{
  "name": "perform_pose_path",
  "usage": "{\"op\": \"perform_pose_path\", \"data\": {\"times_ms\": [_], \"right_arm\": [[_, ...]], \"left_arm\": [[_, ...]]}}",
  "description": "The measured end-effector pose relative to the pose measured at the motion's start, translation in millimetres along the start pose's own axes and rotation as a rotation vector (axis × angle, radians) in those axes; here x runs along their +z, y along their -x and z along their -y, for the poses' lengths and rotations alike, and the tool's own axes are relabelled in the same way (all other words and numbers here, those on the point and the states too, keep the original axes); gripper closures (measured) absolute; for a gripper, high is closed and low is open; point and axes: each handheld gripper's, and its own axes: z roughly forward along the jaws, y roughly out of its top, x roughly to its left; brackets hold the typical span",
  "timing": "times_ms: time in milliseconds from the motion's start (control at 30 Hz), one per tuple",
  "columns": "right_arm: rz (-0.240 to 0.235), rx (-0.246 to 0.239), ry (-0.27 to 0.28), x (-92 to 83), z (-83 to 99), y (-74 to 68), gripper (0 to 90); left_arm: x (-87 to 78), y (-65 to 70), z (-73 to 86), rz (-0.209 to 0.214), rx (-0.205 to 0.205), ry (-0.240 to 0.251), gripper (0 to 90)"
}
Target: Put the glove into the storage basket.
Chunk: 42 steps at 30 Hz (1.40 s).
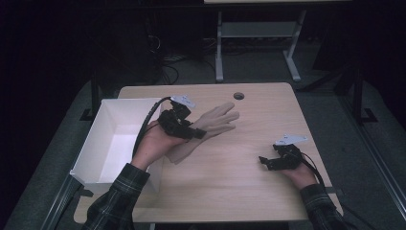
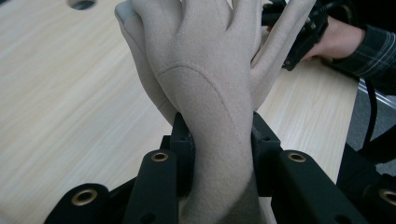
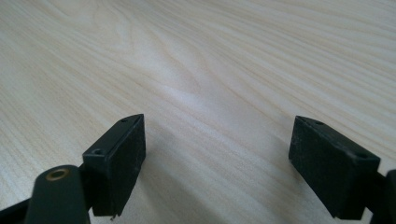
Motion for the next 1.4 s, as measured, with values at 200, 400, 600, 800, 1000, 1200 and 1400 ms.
{"op": "perform_pose_path", "data": {"times_ms": [200,400,600,800,1000,1200,1400], "right_arm": [[0.0,0.0,0.0,0.0,0.0,0.0,18.5],[0.001,0.002,0.0,-0.1,0.0,-0.3,18.5],[0.002,0.002,0.0,0.0,0.1,-0.5,18.5],[0.003,0.003,-0.002,-0.2,0.0,-0.6,18.5],[0.004,0.003,-0.002,-0.2,0.0,-0.6,18.5],[0.004,0.003,-0.002,-0.2,0.1,-0.7,18.5],[0.004,0.002,-0.003,-0.3,0.0,-0.6,18.5]], "left_arm": [[-26.1,-11.7,8.6,-0.042,-0.018,0.017,68.7],[-51.3,-25.1,23.4,-0.083,-0.061,0.047,68.7],[-76.6,-40.5,44.5,-0.137,-0.11,0.073,68.8],[-95.4,-53.9,68.5,-0.196,-0.159,0.072,68.7],[-108.0,-66.3,94.3,-0.242,-0.22,0.071,68.7],[-111.4,-76.0,115.5,-0.285,-0.263,0.056,68.7],[-103.6,-86.5,133.6,-0.312,-0.302,0.028,68.7]]}}
